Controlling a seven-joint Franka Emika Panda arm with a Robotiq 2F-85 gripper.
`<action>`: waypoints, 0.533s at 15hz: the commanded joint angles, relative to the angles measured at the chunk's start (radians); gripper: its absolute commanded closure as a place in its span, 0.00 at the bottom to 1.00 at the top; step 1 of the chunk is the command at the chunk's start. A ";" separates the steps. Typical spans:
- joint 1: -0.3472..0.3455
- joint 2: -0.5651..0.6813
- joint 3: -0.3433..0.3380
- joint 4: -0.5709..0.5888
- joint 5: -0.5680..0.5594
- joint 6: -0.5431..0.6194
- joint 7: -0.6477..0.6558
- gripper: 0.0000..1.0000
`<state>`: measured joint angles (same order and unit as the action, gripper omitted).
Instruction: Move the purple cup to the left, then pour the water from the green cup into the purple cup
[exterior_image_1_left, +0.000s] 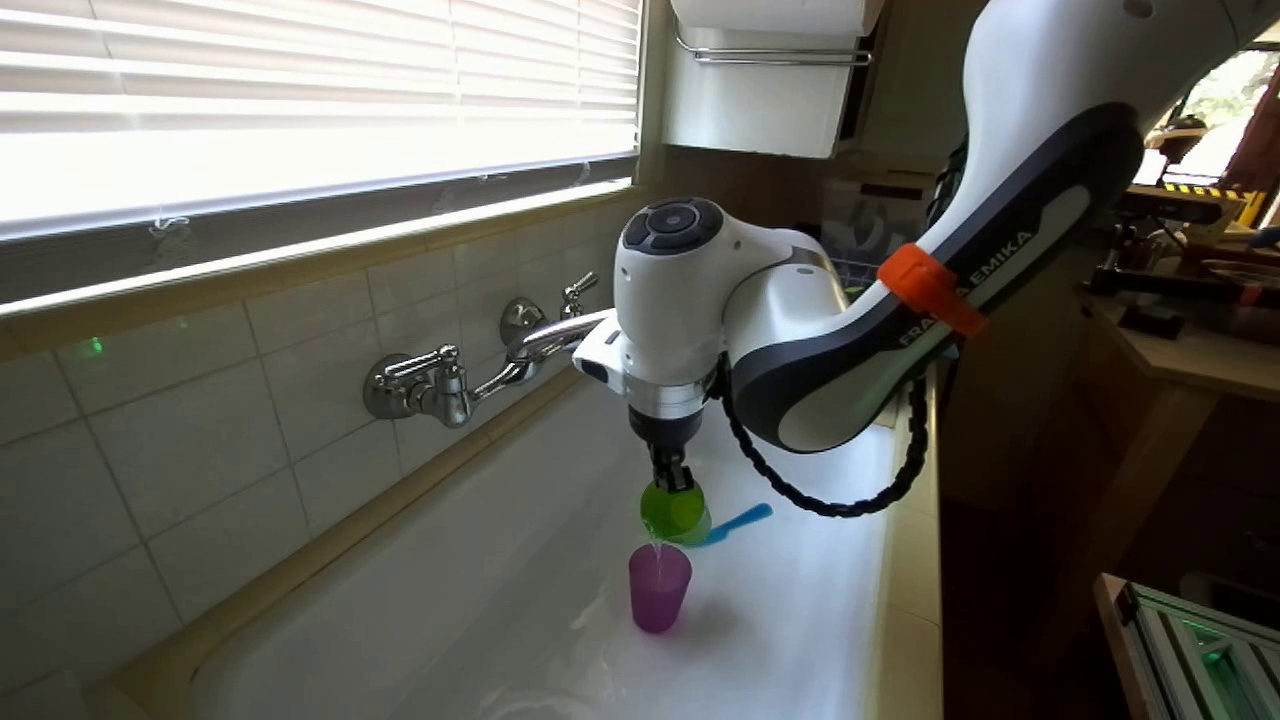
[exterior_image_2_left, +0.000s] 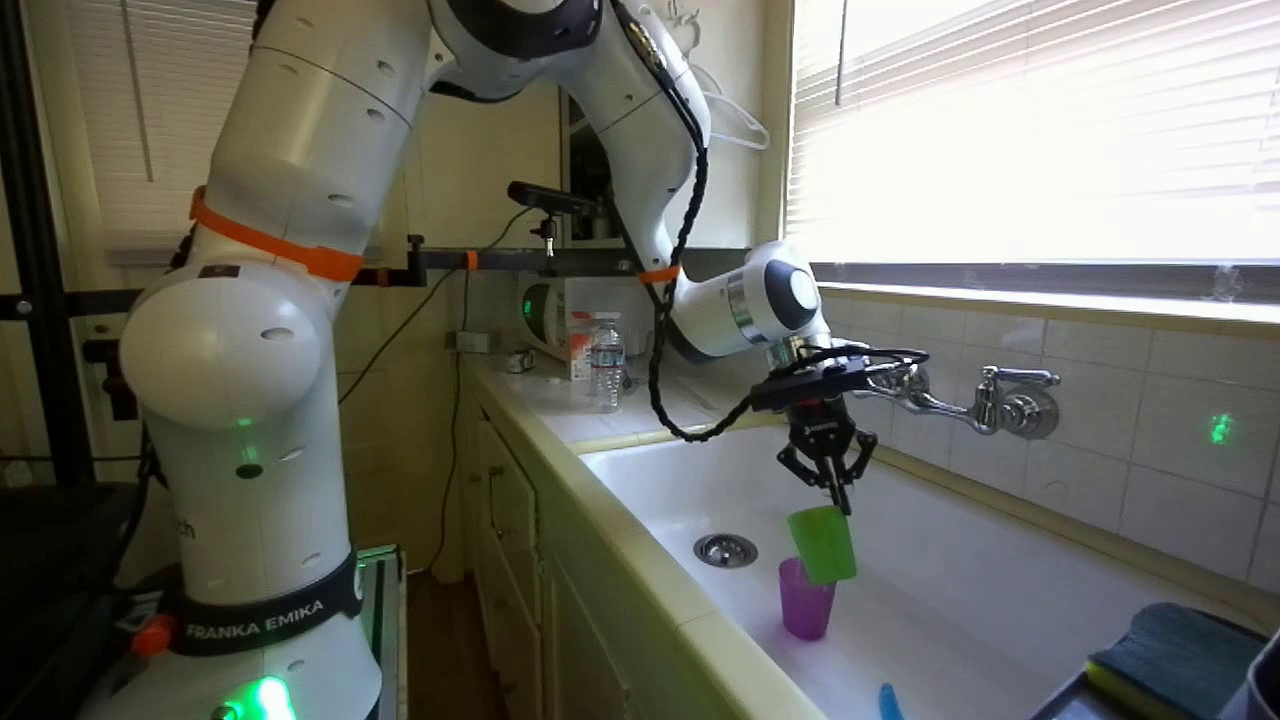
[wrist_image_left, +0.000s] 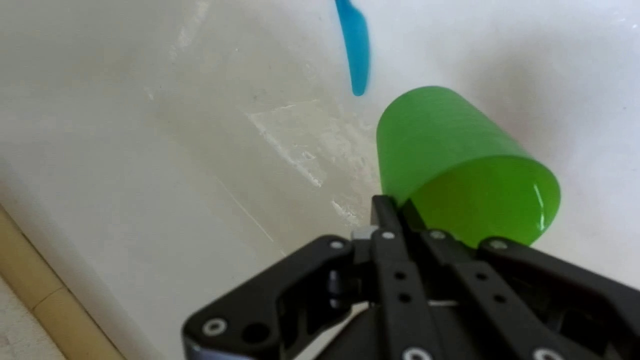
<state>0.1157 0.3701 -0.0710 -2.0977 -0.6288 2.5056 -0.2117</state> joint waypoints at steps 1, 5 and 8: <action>0.002 -0.012 0.007 0.008 -0.046 -0.045 0.024 0.99; 0.002 -0.014 0.008 0.005 -0.066 -0.054 0.026 0.99; 0.001 -0.019 0.009 0.001 -0.083 -0.067 0.028 0.99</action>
<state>0.1157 0.3700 -0.0708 -2.0938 -0.6676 2.4831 -0.2117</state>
